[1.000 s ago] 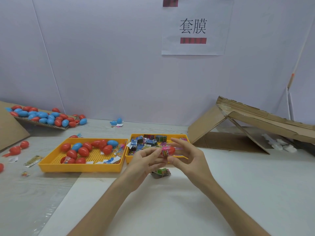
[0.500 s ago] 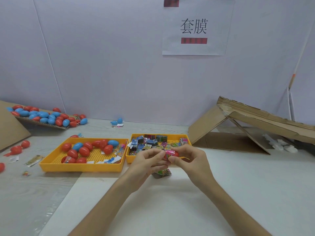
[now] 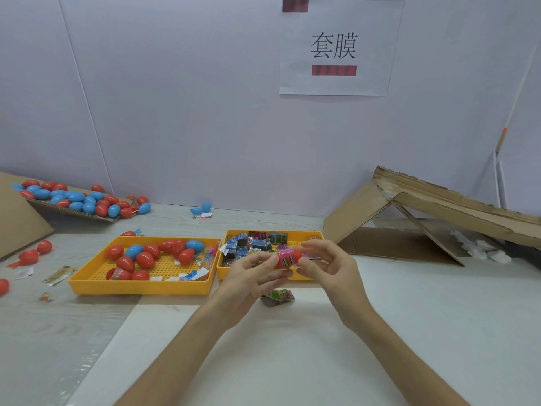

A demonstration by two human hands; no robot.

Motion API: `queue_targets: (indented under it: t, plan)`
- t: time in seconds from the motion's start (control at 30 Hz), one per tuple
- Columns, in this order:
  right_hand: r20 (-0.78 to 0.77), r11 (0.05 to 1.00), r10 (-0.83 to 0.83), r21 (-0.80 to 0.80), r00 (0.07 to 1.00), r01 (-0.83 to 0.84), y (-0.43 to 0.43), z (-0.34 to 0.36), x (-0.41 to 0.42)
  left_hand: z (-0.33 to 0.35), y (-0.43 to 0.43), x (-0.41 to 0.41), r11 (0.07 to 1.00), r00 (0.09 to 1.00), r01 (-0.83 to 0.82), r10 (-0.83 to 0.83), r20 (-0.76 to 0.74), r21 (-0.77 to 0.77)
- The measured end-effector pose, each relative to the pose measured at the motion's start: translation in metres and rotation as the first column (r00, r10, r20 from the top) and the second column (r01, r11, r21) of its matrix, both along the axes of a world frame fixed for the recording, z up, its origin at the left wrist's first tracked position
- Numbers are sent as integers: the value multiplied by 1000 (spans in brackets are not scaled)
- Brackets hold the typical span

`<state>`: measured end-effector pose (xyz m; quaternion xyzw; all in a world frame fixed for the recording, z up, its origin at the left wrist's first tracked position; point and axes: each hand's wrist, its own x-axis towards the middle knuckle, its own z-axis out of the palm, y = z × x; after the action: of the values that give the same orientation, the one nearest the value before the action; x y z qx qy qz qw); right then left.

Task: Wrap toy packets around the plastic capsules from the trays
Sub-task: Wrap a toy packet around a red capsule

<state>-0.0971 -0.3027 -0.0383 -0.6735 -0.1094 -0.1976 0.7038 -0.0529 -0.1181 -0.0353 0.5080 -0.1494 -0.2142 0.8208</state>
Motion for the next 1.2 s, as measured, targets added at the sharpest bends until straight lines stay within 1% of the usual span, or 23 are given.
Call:
queue_targets:
  t: [0.1,0.2,0.27,0.33,0.43,0.67,0.8,0.9,0.97,1.07,1.2]
  plan:
    - [10,997,-50,-66,999,51,-3,-2,1,-1,0,-1,1000,1000,22,-22,-4,-10]
    - [54,993,-49,-108,997,54,-1,-1,0,1,0,-3,997,998,61,-61,-1,-46]
    - [89,985,-18,-168,996,33,3,-1,-2,3,1,-6,991,993,114,-112,33,-68]
    - [123,971,-23,-235,992,52,8,-1,-4,6,1,-9,988,987,150,-146,73,-48]
    - [189,950,-60,-291,980,115,10,-2,-5,7,-3,-13,989,986,145,-143,87,-22]
    - [278,898,-102,-388,955,209,5,-3,-6,4,-3,-11,995,986,95,-98,137,26]
    - [322,873,-107,-422,940,244,3,-4,-6,1,-4,-10,996,983,77,-84,163,47]
    - [377,863,-84,-434,922,256,6,-5,-6,2,-4,-9,996,984,94,-94,151,6]
    - [373,872,-74,-425,925,241,8,-5,-4,3,-3,-8,994,983,113,-111,144,-6]
    - [356,880,-107,-400,929,254,7,-3,-3,3,-1,-8,987,981,160,-156,117,-24]
    - [394,845,-87,-457,915,277,5,-4,-2,4,0,-9,982,980,189,-187,72,-21]
